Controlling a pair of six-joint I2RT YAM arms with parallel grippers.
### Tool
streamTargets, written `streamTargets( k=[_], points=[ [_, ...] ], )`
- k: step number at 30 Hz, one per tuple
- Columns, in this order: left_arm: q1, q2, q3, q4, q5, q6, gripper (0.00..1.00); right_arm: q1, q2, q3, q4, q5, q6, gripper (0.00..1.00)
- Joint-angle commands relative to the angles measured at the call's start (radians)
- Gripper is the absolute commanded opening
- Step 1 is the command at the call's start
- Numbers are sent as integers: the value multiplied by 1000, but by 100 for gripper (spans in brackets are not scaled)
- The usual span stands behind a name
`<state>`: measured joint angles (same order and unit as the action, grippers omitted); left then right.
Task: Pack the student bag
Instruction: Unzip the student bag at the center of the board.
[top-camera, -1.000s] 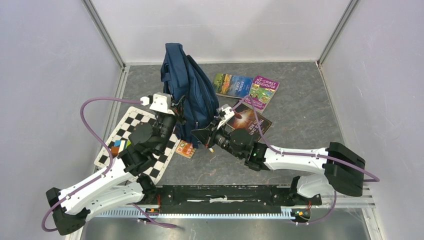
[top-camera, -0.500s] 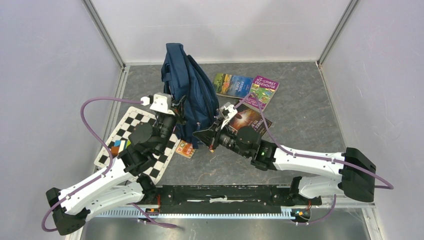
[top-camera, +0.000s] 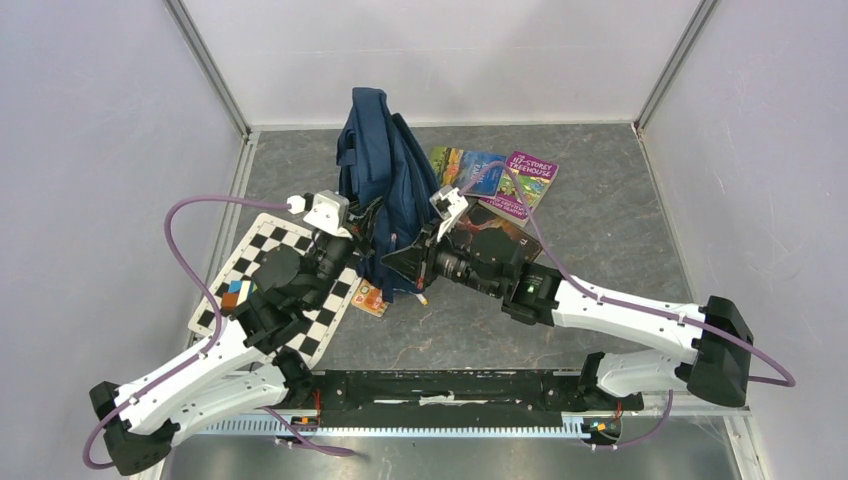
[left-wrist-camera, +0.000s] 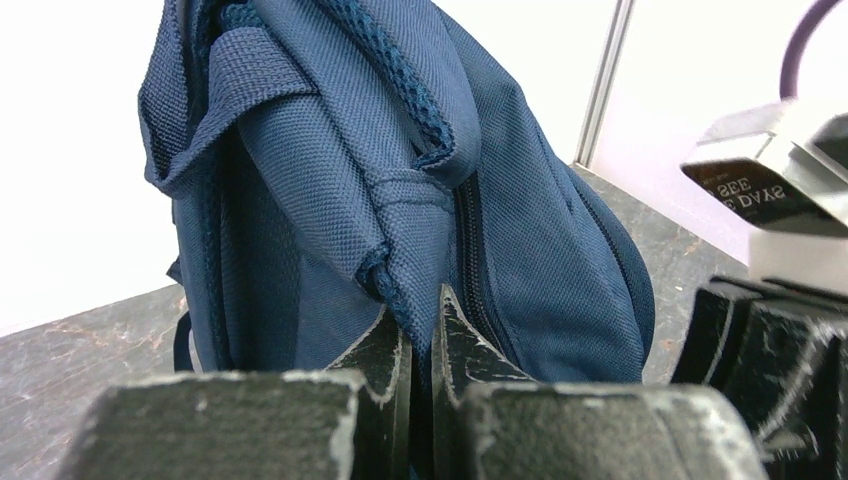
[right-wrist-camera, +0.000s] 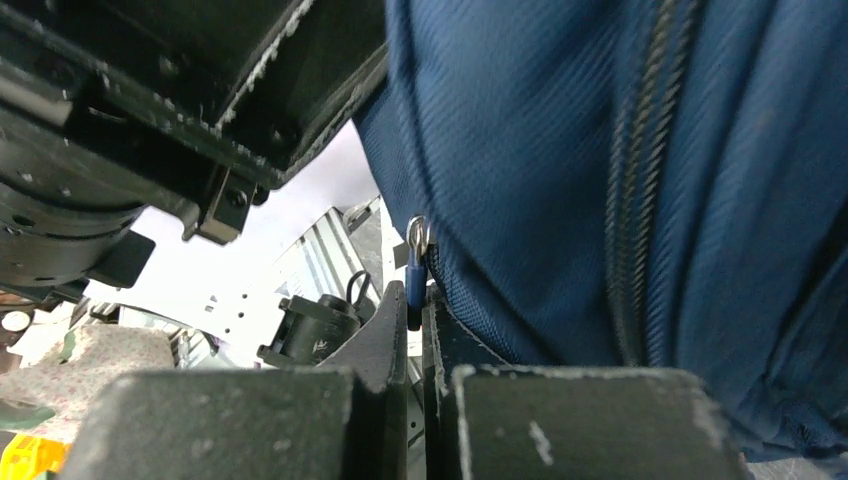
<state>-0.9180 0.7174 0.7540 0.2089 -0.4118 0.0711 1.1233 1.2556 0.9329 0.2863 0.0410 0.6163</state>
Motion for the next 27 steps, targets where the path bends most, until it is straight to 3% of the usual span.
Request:
streamTargets(
  k=[1,7,11,14,17,21,27],
  points=[
    [-5,-5,32,65,156,20,2,-70,-23,123,71,-60,21,0],
    [-5,6,36,33,191,-23,3,-133,-24,195,-7,-111,9,0],
    [-5,-11,37,6,212,-88,11,-166,-6,241,-44,-157,15,0],
    [-5,-35,56,-32,206,-129,34,-174,16,259,-51,-185,23,0],
    [-5,-64,58,-75,190,-156,41,-178,27,277,-61,-197,24,0],
    [-4,-98,65,-142,143,-169,58,-178,36,307,-83,-205,19,0],
    [-5,-62,105,-199,76,-135,64,-178,42,316,-85,-211,34,0]
  ],
)
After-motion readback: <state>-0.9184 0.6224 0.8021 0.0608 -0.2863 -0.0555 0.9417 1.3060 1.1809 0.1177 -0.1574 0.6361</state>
